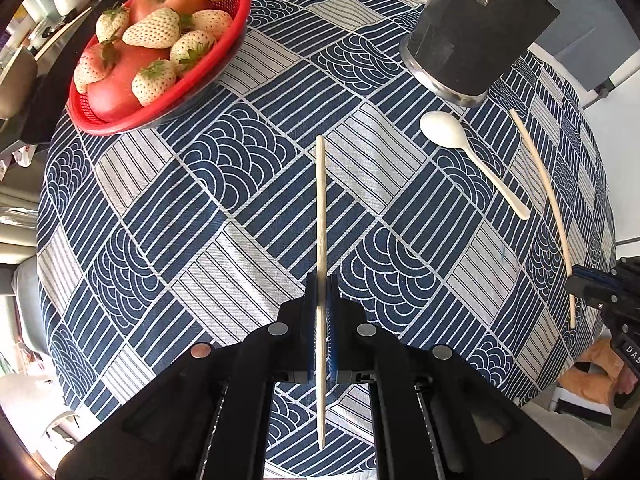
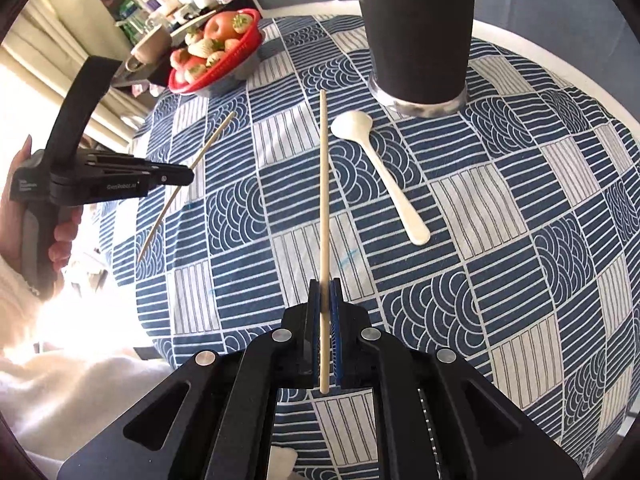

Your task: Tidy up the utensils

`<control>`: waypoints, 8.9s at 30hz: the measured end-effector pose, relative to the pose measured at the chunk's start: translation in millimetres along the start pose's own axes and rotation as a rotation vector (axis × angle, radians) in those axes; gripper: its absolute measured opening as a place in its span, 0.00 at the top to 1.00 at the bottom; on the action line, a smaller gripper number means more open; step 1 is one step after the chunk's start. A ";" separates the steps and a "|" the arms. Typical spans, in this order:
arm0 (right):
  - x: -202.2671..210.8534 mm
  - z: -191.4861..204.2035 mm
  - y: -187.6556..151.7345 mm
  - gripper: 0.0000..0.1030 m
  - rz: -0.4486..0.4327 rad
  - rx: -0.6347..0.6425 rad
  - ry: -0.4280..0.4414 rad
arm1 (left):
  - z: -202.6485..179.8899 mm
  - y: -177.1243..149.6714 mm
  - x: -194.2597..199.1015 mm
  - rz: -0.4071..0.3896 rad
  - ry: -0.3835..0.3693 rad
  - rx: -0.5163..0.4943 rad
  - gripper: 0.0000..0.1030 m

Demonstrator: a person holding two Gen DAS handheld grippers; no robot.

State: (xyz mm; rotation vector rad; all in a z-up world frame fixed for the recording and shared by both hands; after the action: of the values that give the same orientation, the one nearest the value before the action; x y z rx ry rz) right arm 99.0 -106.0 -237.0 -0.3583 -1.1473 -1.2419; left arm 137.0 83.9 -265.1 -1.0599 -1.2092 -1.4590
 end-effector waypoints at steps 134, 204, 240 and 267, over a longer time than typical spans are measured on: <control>-73.2 -52.7 117.6 0.18 0.123 0.341 -0.085 | 30.8 71.6 17.0 -0.463 0.003 0.237 0.06; -31.8 13.3 161.0 0.77 -0.135 0.006 0.377 | -67.0 42.6 33.5 -0.343 -0.249 0.000 0.93; 85.0 -42.0 187.6 0.57 -0.443 -0.209 0.476 | -97.7 112.8 164.0 -0.613 -0.241 -0.187 0.95; 162.4 -62.3 244.1 0.77 -0.630 -0.036 0.233 | -130.7 193.0 167.5 -0.686 -0.312 -0.377 0.95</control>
State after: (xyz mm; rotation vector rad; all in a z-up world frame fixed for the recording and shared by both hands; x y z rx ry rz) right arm 323.8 -156.4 -45.3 0.1411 -1.0678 -1.7993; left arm 286.9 -82.3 -85.4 -1.2166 -1.6660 -2.1692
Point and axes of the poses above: each gripper's, at about its wrist camera, not at the fingertips, and x roughly against the way its jaws point, z to its left, y to its top, the point moved 8 cm from there along -x, roughly the way its jaws point, and after that the axes turned 12 degrees about y, right-handed, at the moved point
